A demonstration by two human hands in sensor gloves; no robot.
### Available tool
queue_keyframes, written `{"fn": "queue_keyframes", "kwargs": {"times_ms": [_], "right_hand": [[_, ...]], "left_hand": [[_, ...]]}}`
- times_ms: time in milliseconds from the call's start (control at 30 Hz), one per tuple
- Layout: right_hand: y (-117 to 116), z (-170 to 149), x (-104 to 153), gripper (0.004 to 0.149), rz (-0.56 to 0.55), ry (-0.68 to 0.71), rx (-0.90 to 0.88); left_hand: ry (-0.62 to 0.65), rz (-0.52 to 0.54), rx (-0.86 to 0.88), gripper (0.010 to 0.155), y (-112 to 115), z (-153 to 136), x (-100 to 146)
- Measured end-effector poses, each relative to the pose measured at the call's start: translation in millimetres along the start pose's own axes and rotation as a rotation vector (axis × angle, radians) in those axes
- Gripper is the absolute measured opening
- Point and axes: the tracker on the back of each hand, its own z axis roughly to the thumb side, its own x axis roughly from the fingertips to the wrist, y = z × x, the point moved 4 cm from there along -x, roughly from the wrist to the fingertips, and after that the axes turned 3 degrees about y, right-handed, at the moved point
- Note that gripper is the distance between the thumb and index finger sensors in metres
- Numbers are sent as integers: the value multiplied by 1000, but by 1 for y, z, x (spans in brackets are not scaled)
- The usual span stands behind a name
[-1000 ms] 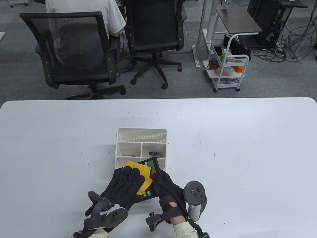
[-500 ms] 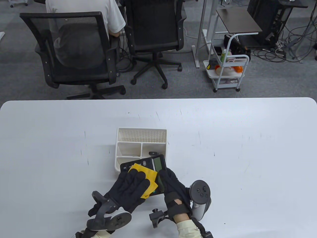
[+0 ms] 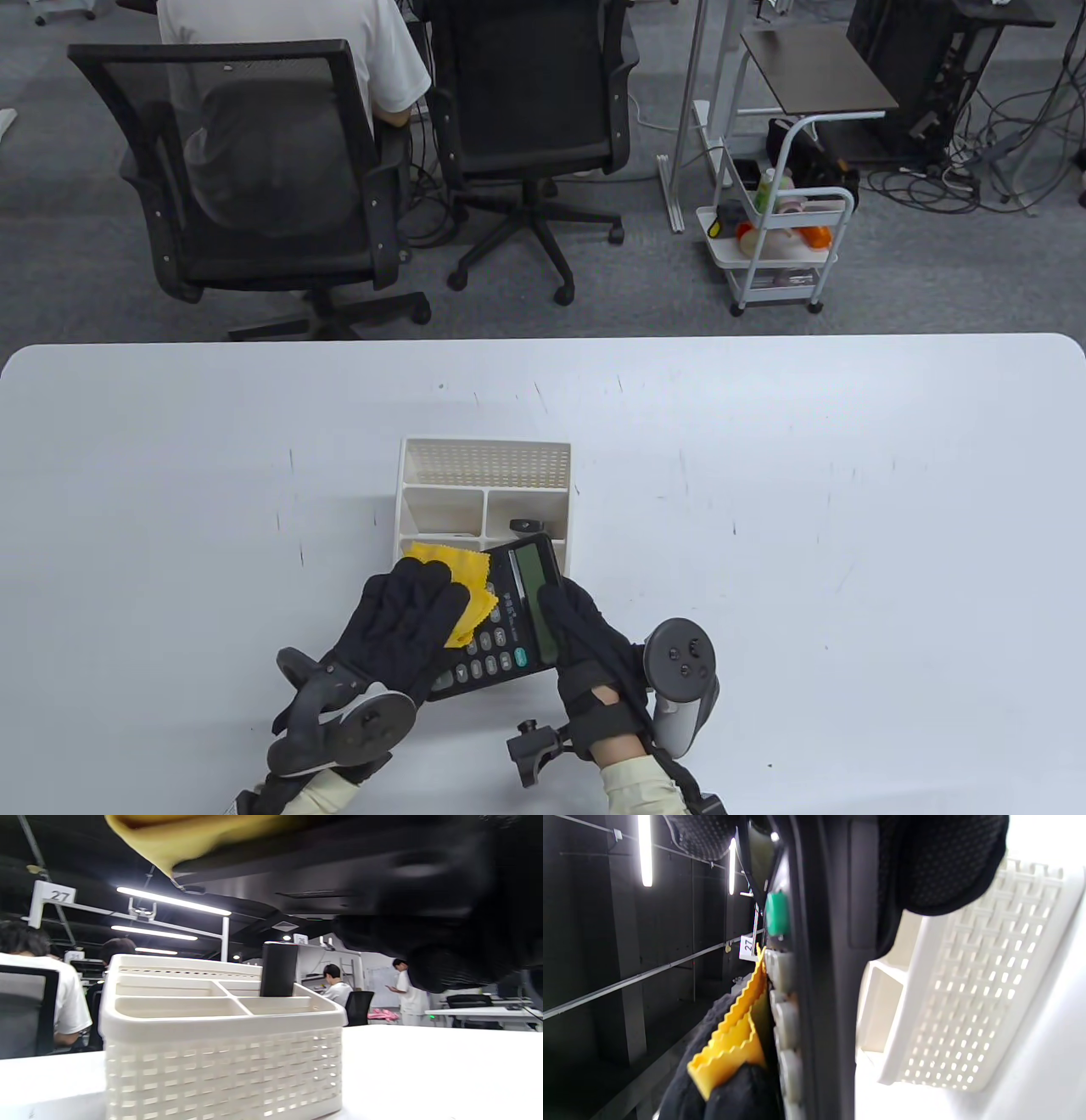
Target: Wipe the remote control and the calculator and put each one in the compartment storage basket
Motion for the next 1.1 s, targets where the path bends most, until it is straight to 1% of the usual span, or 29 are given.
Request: {"fn": "queue_keyframes", "kwargs": {"times_ms": [233,300,367,467,500,600,667,733,833,933,1000,1100], "right_hand": [[19,-2,-1,61,-107,-8,-46],[23,-4,-1,61,-137,-21,-70],[25,-6,-1,61,-144,-35,-87],[24,-6,-2,62,-127,-39,-81],[23,-5,-2,62,-126,-35,-76],[17,-1,-3,61,-68,-14,-27],[12,1,-3,61,-39,0,5],[9,1,-3,61,-26,-3,4],[9,1,-2,61,-28,-3,-9],[14,0,-3,61,-59,-11,-47],[19,-2,-3,61,-85,-18,-66],[26,-5,-2,62,-135,-35,-107]], "left_hand": [[143,13,-51,54,4,39,-2],[180,18,-65,54,6,46,-2],[197,20,-74,53,6,50,-2],[184,38,-68,53,4,45,-3],[170,43,-64,53,3,42,-3],[99,36,-52,53,2,25,-3],[40,26,-2,53,1,10,-2],[-46,29,61,53,1,-4,0],[-138,44,151,53,-1,-20,3],[-135,55,127,53,-3,-22,5],[-86,61,103,53,-3,-15,4],[-54,51,127,53,-2,-4,1]]}}
